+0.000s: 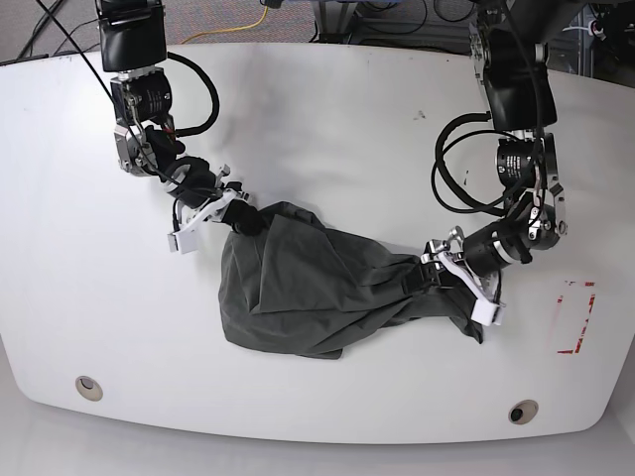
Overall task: Layout the t-shirt on the table in an organized manner, then fold the t-shirt properly
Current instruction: 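Hold the shirt with both grippers and pull it apart to stretch it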
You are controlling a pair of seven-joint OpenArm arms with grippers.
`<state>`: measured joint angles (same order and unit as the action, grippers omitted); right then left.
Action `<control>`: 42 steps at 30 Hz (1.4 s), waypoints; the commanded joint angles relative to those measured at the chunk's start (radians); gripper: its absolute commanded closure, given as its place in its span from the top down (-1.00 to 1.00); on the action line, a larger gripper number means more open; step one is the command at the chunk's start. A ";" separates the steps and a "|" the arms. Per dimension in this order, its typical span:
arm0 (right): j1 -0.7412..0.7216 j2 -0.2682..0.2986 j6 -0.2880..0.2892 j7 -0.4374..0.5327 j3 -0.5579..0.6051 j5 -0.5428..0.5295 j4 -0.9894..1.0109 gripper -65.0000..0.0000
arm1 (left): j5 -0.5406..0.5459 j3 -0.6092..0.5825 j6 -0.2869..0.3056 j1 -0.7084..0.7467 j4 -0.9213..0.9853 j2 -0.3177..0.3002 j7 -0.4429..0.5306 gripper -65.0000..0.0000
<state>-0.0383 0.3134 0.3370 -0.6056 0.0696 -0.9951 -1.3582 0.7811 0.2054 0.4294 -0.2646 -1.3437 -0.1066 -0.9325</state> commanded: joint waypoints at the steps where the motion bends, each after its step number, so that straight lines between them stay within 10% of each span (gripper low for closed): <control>1: -0.018 0.013 0.012 0.020 -0.004 -0.015 -0.017 -1.00 | 0.010 0.049 -0.033 0.008 -0.044 -0.015 0.014 0.05; 22: -0.019 0.013 0.017 0.020 -0.004 -0.015 -0.017 -1.00 | 0.004 0.090 -0.277 -0.077 0.139 0.021 0.019 0.31; 42: -0.019 0.013 0.018 0.020 -0.007 -0.015 -0.017 -1.00 | 0.004 -0.039 -0.286 -0.152 0.353 0.040 0.151 0.26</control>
<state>-0.0380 0.3153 0.3397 -0.6064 0.0700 -0.9939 -1.3582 0.7639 0.1860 0.1314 -0.3744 -0.9806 -0.0643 -0.8028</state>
